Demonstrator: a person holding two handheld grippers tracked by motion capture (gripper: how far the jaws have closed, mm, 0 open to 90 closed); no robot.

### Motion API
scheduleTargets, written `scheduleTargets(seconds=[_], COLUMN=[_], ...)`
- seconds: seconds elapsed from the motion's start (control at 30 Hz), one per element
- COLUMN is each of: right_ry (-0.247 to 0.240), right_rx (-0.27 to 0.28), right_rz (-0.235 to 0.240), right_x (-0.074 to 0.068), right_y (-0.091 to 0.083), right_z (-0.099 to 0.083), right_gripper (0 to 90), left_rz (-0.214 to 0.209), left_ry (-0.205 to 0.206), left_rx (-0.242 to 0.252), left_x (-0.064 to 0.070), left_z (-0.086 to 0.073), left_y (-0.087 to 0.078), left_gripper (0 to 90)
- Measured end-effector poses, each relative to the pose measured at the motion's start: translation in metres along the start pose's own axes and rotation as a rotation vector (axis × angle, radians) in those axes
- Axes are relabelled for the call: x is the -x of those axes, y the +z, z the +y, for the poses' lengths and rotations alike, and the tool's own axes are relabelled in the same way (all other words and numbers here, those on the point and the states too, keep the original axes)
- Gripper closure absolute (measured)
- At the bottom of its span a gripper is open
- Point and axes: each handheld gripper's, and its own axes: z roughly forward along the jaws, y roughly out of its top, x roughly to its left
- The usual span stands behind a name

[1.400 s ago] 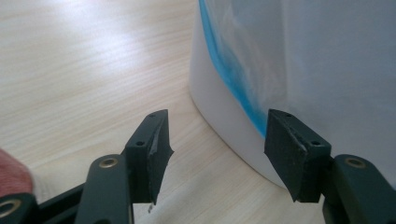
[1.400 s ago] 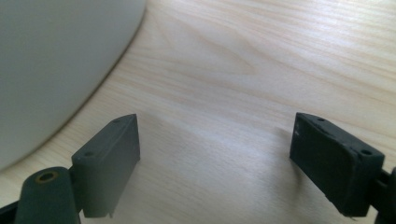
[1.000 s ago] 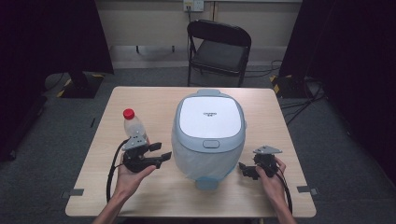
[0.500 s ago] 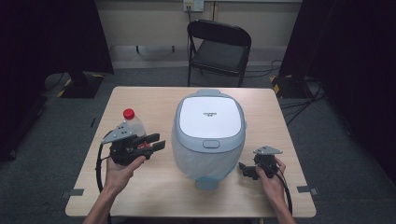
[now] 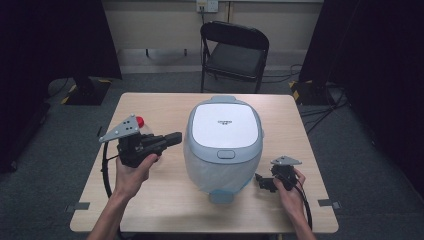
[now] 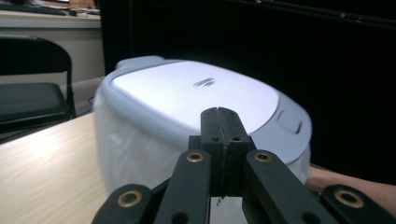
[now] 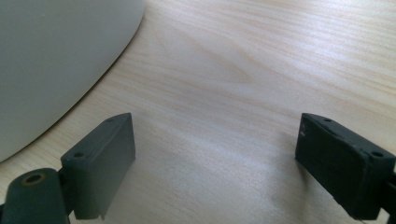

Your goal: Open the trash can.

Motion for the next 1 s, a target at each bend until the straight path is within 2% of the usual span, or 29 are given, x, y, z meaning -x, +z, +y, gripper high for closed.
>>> scheduleTargets(seconds=[0.1,0.13,0.3,0.4,0.47,0.53,0.63,0.77,0.87,0.93,1.0], right_ry=[-0.001,0.000,0.000,0.000,0.000,0.000,0.000,0.000,0.000,0.000,0.000], right_rx=[0.001,0.000,0.000,0.000,0.000,0.000,0.000,0.000,0.000,0.000,0.000], right_rz=[0.000,0.000,0.000,0.000,0.000,0.000,0.000,0.000,0.000,0.000,0.000], right_x=[0.000,0.000,0.000,0.000,0.000,0.000,0.000,0.000,0.000,0.000,0.000], right_y=[0.000,0.000,0.000,0.000,0.000,0.000,0.000,0.000,0.000,0.000,0.000], right_z=[0.000,0.000,0.000,0.000,0.000,0.000,0.000,0.000,0.000,0.000,0.000], right_gripper=[11.0,11.0,11.0,11.0,11.0,11.0,11.0,11.0,11.0,11.0,11.0], left_rz=[-0.035,-0.063,-0.104,-0.136,-0.139,-0.143,-0.153,-0.142,-0.167,-0.182,-0.189], left_ry=[0.016,0.006,0.036,0.037,0.051,0.065,0.059,0.076,0.045,0.039,0.058], left_rx=[0.006,0.007,-0.055,-0.074,-0.092,-0.111,-0.116,-0.153,-0.129,-0.120,-0.128], left_x=[0.010,0.013,0.029,0.034,0.037,0.039,0.038,0.039,0.036,0.036,0.038], left_z=[0.008,0.010,0.014,0.017,0.017,0.017,0.016,0.011,0.006,0.005,0.005], left_y=[0.010,0.015,0.047,0.060,0.067,0.072,0.075,0.081,0.081,0.080,0.079], left_gripper=[90.0,90.0,90.0,90.0,89.5,89.1,88.6,88.3,87.7,87.7,87.8])
